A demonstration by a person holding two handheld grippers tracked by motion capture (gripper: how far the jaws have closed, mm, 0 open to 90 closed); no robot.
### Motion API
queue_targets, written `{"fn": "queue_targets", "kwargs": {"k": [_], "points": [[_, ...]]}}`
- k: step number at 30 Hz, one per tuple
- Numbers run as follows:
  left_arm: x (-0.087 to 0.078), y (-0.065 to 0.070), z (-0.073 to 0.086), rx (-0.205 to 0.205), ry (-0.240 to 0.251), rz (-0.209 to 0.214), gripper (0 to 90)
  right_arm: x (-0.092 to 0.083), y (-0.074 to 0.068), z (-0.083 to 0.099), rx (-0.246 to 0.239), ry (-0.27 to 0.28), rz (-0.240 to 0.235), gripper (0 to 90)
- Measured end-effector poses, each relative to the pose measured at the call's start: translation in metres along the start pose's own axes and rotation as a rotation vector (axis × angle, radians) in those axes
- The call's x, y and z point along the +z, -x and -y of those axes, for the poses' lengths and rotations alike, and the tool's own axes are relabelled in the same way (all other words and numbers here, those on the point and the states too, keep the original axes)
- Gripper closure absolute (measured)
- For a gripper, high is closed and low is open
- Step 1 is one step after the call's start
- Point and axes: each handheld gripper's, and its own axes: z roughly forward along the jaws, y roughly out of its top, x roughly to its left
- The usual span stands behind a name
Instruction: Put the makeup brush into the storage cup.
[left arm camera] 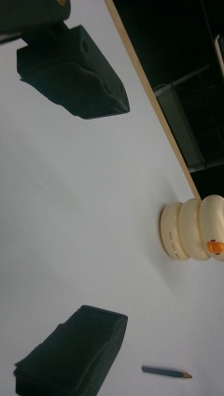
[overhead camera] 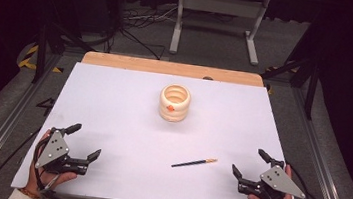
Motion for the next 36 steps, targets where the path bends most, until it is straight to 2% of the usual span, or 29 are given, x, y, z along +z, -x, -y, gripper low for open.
{"fn": "queue_targets", "kwargs": {"k": [6,19,26,31,32,34,35,36], "points": [[0.000,0.002,0.000,0.018,-0.019,0.003,3.9,0.001,0.000,0.000,0.010,-0.003,-0.007,7.1],[0.000,0.003,0.001,0.020,-0.032,0.019,4.1,0.003,0.001,-0.003,-0.005,-0.006,-0.009,6.7],[0.000,0.003,0.002,0.015,-0.040,0.022,4.3,0.009,0.005,-0.014,-0.015,-0.017,-0.051,7.7],[0.001,0.003,0.003,0.019,-0.050,0.038,4.5,0.013,0.008,-0.020,-0.018,-0.056,-0.097,16.3],[0.003,0.004,0.003,0.021,-0.060,0.045,4.8,0.016,0.009,-0.024,-0.022,-0.093,-0.120,19.9],[0.004,0.005,0.003,0.024,-0.063,0.052,4.8,0.020,0.011,-0.029,-0.044,-0.124,-0.175,24.1],[0.004,0.005,0.003,0.024,-0.063,0.052,4.8,0.020,0.011,-0.029,-0.044,-0.124,-0.175,24.1],[0.005,0.006,0.003,0.022,-0.064,0.052,4.8,0.022,0.010,-0.032,-0.054,-0.146,-0.191,26.2]]}}
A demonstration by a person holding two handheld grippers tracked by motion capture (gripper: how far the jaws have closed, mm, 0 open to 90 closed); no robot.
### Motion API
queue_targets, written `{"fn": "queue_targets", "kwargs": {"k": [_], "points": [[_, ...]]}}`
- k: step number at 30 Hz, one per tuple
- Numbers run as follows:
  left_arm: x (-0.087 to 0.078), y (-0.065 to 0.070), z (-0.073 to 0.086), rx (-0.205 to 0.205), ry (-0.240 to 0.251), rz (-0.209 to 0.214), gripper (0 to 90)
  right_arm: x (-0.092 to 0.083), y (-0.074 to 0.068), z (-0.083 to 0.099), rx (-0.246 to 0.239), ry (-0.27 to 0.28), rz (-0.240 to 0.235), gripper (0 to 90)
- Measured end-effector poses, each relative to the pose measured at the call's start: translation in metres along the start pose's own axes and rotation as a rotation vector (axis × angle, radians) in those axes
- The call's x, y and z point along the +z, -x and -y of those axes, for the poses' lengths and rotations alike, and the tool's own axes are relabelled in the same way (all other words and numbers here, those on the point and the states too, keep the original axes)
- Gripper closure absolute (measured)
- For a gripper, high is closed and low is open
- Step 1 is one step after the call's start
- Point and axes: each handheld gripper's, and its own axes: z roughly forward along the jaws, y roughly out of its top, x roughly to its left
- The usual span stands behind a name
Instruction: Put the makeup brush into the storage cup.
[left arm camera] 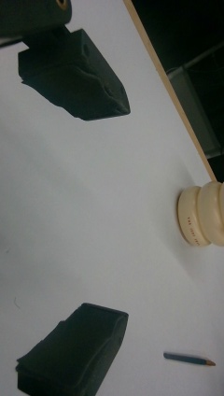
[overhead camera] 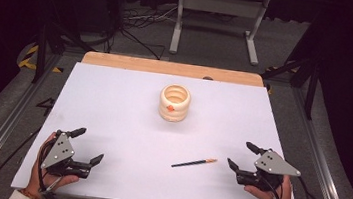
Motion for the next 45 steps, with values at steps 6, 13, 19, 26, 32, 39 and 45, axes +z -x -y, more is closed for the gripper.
{"fn": "queue_targets", "kwargs": {"k": [6,13,19,26,32,39,45], "points": [[0.001,0.000,0.000,0.001,-0.008,0.006,4.9,0.021,-0.001,-0.020,-0.102,-0.129,-0.136,27.4],[0.001,0.000,0.001,0.001,-0.011,0.020,5.9,0.048,-0.009,-0.040,-0.225,-0.274,-0.261,37.0],[0.003,0.001,0.001,0.003,-0.025,0.036,5.9,0.071,-0.015,-0.048,-0.323,-0.400,-0.331,42.7],[0.006,0.001,0.002,0.012,-0.045,0.043,6.4,0.099,-0.021,-0.048,-0.435,-0.573,-0.423,52.9],[0.008,0.000,0.002,0.009,-0.048,0.051,6.5,0.111,-0.019,-0.048,-0.498,-0.668,-0.462,60.5],[0.009,0.001,0.002,0.008,-0.058,0.059,6.5,0.120,-0.018,-0.049,-0.537,-0.712,-0.475,63.9],[0.010,0.002,0.003,0.007,-0.062,0.064,6.5,0.123,-0.022,-0.052,-0.562,-0.733,-0.505,67.6]]}}
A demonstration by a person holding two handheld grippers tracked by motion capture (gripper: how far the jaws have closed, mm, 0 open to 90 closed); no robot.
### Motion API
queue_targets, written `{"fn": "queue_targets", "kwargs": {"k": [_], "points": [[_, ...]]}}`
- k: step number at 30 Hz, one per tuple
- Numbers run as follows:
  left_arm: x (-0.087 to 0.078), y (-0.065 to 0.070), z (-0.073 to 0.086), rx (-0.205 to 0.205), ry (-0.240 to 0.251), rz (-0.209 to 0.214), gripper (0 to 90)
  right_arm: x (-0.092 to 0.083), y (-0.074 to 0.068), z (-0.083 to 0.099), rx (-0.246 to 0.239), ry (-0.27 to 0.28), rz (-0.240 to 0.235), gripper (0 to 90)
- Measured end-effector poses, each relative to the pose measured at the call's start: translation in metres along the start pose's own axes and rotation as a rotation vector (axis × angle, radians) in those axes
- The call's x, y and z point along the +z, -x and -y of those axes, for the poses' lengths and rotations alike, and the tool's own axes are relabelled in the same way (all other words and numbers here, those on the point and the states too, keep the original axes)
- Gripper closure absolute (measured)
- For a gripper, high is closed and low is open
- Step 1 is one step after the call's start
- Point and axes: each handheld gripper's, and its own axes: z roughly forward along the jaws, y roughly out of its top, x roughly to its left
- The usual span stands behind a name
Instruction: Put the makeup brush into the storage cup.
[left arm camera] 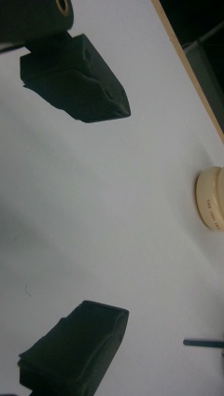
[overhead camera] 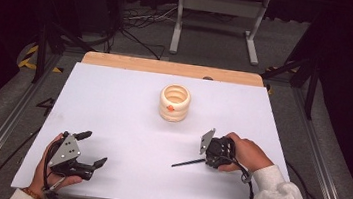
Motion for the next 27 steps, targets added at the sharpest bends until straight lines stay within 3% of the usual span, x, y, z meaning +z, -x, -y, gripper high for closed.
{"fn": "queue_targets", "kwargs": {"k": [2,7,14,18,21,27], "points": [[0.001,0.000,0.000,0.002,-0.003,0.004,6.5,0.001,0.001,-0.004,-0.022,-0.018,-0.034,74.9],[0.001,0.000,0.000,0.004,-0.009,0.007,6.7,0.003,0.002,-0.009,-0.036,-0.053,-0.082,83.7],[0.002,0.000,0.000,0.000,-0.007,-0.009,6.8,0.002,0.001,-0.012,-0.043,-0.079,-0.075,84.7],[0.004,0.002,-0.002,0.013,-0.012,-0.006,6.8,0.001,0.002,-0.011,-0.032,-0.063,-0.072,84.7],[0.005,0.003,-0.003,0.022,-0.014,-0.010,6.8,0.000,0.003,-0.012,-0.005,-0.083,-0.068,84.7],[0.008,0.005,-0.009,0.072,-0.023,-0.036,6.9,-0.006,0.004,-0.011,0.034,-0.030,-0.084,84.8]]}}
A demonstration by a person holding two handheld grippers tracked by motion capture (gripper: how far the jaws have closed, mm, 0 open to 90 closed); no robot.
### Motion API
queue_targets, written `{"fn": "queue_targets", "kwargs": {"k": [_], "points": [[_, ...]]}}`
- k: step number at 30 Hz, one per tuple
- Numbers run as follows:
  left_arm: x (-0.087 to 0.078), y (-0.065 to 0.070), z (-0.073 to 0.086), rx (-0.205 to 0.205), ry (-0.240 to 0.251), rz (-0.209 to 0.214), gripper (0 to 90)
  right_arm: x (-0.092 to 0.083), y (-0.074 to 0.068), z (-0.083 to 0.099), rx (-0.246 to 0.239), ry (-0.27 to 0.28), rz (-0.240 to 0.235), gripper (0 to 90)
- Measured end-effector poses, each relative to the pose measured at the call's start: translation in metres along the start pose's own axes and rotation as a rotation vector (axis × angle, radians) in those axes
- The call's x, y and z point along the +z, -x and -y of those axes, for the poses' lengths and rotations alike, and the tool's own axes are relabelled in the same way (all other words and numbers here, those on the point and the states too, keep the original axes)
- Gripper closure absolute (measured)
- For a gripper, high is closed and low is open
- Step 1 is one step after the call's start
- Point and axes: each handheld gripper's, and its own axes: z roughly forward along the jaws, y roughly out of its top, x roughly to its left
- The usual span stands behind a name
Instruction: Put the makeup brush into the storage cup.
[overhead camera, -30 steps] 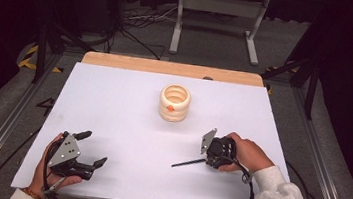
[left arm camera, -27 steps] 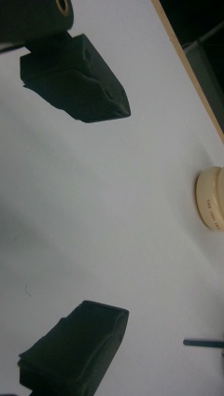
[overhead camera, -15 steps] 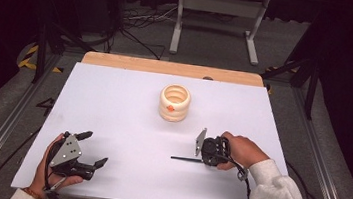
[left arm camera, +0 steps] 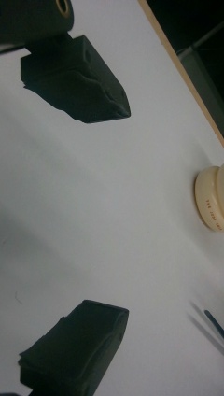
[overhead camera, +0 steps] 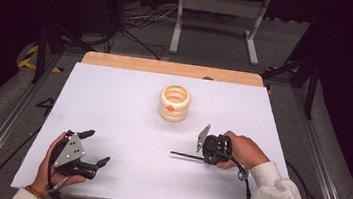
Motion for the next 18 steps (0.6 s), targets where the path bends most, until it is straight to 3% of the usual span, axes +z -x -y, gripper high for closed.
{"fn": "queue_targets", "kwargs": {"k": [4,9,16,18], "points": [[0.007,0.003,-0.007,0.062,-0.005,-0.025,6.8,-0.009,0.001,-0.002,0.028,0.078,-0.007,84.9],[0.014,0.005,-0.016,0.128,-0.001,-0.050,6.3,-0.015,0.003,-0.010,0.054,0.101,-0.002,84.9],[0.034,0.020,-0.032,0.299,-0.037,-0.062,11.2,-0.022,0.006,-0.033,0.096,0.114,-0.007,84.9],[0.040,0.023,-0.035,0.318,-0.037,-0.055,15.0,-0.024,0.004,-0.044,0.104,0.130,-0.009,84.9]]}}
